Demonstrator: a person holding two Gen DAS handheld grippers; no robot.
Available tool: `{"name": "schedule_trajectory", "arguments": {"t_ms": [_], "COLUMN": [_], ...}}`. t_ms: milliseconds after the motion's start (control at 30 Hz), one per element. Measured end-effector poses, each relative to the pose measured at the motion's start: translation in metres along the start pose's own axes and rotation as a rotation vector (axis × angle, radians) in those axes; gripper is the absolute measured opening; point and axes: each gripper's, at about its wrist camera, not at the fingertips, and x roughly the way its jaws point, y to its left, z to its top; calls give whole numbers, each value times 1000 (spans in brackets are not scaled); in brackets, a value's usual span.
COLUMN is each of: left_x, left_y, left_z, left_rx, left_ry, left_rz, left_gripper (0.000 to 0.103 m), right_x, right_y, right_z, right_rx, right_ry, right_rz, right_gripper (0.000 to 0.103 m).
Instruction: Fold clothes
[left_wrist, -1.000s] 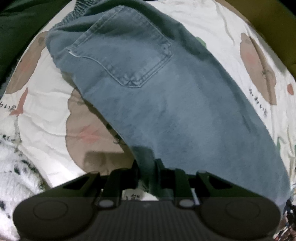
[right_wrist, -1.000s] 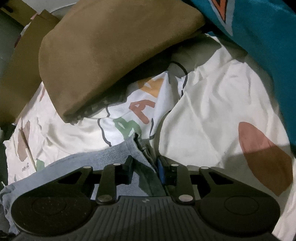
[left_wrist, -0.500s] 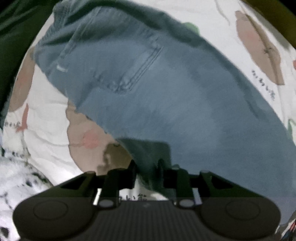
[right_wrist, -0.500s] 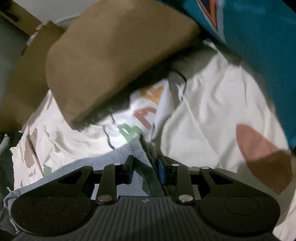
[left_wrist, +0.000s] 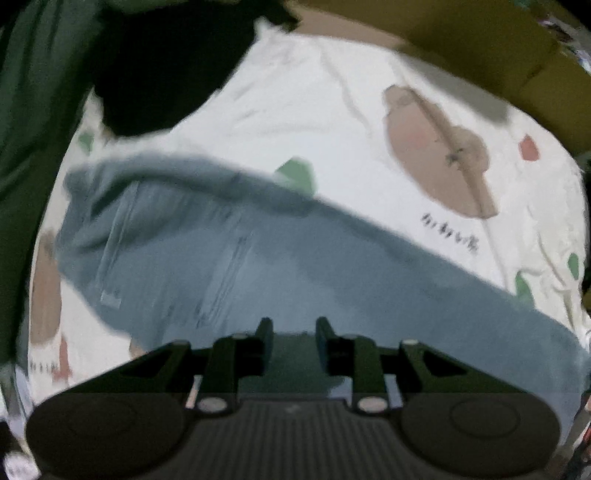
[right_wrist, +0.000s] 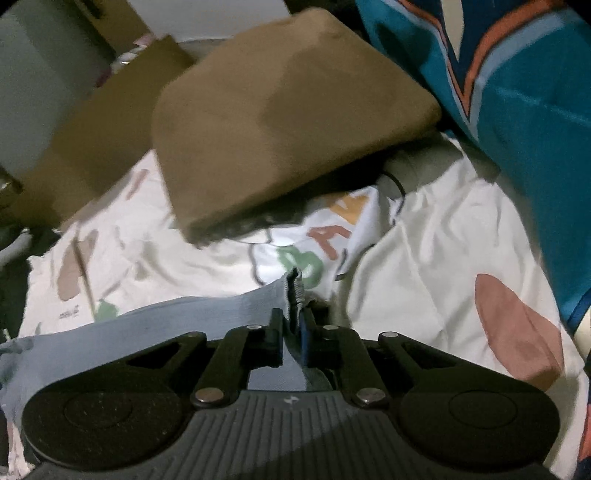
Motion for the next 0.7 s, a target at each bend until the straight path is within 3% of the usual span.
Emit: {"name": "schedule_trajectory", "arguments": {"t_ms": [267, 467, 600, 700], "left_x": [-6, -8, -13, -11], "left_y": [-92, -158, -191, -201], "left_z": [55, 80, 79, 75], "left_rx": [207, 404, 464, 485], "left_ry": [-84, -104, -121, -118], "left_rz": [-76, -140, -211, -208], "left_gripper": [27, 27, 28, 28], "right_x": [-29, -31, -31, -16], "right_y": [21, 22, 22, 8], "right_z": [-16, -15, -14, -11], "right_rx": [-84, -64, -50, 7], "right_ry": [-36, -65, -84, -54], "right_rz": [65, 62, 60, 50], "right_gripper": [6, 7, 15, 36]}}
